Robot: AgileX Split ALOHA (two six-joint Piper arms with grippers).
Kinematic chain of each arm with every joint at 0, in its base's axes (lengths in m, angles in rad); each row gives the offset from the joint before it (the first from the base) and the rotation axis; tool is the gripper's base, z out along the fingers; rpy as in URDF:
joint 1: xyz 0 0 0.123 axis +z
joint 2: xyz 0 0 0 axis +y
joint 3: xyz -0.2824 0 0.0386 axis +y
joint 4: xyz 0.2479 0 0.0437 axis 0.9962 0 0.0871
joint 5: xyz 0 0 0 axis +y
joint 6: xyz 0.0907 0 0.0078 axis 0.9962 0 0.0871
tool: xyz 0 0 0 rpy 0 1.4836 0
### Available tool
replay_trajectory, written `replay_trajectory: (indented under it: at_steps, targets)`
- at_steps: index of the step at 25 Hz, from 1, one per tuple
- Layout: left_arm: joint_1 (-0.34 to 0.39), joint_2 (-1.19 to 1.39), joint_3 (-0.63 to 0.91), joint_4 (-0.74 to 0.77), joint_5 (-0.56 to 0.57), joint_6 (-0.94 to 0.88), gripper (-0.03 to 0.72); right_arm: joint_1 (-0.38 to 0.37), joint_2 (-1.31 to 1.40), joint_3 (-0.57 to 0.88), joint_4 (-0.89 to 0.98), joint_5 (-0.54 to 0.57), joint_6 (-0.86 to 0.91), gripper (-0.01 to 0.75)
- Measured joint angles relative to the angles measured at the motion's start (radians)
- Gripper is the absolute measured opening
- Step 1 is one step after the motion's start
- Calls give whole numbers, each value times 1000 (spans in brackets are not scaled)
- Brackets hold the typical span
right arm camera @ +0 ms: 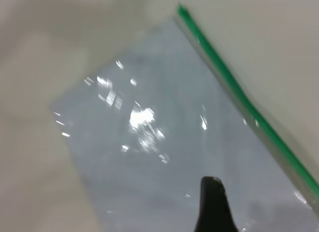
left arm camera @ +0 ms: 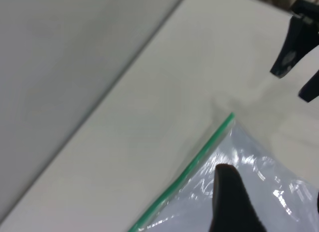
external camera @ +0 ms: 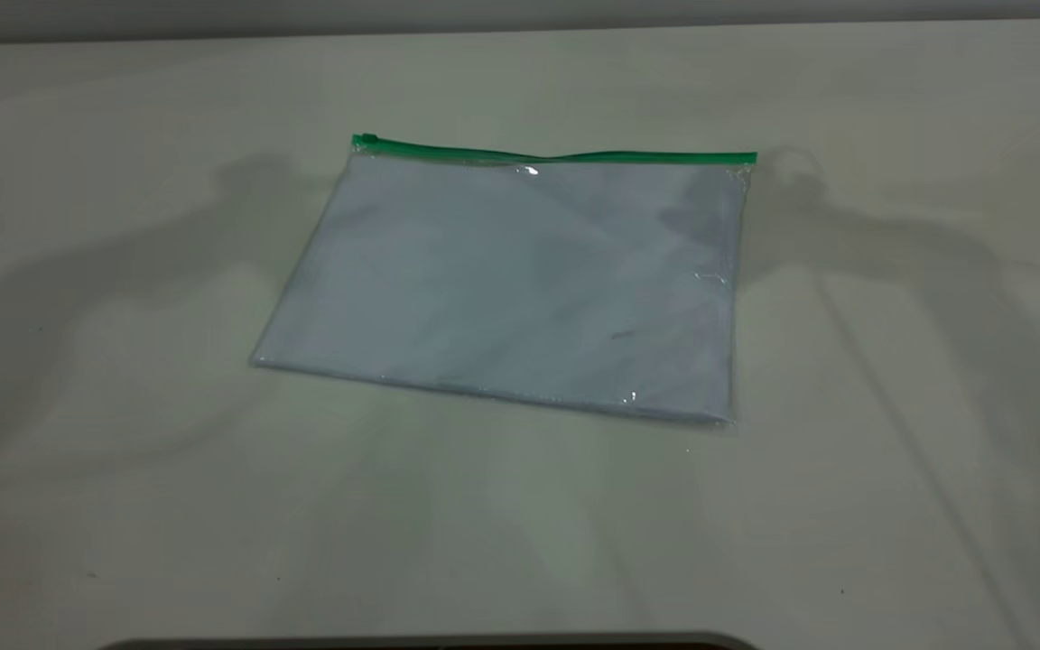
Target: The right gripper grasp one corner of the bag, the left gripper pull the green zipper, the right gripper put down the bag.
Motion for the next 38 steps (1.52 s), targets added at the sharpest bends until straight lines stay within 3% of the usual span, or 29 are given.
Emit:
replay_trajectory:
  at_steps: [4,12,14,19,27,33,38]
  targets:
    - [0,-148,0,108,41,-166,472,0,-209,0,-122,132,151,503]
    - [0,-390,0,508,215,-650,472,0,-594,7,-417,441,587,467]
    - [0,-424,1,570,280,-741,472,0,-669,35,-491,450,709,467]
    - [0,-499,90,630,280,-851,454,0,-863,207,-685,458,912,466]
    - [0,-667,490,724,280,-924,449,0,-1136,673,-883,448,1205,466]
    - [0,-801,802,746,267,-977,449,0,-1325,899,-943,400,1258,466]
    - [0,-921,1024,746,201,-1006,449,0,-1451,937,-973,327,1265,466]
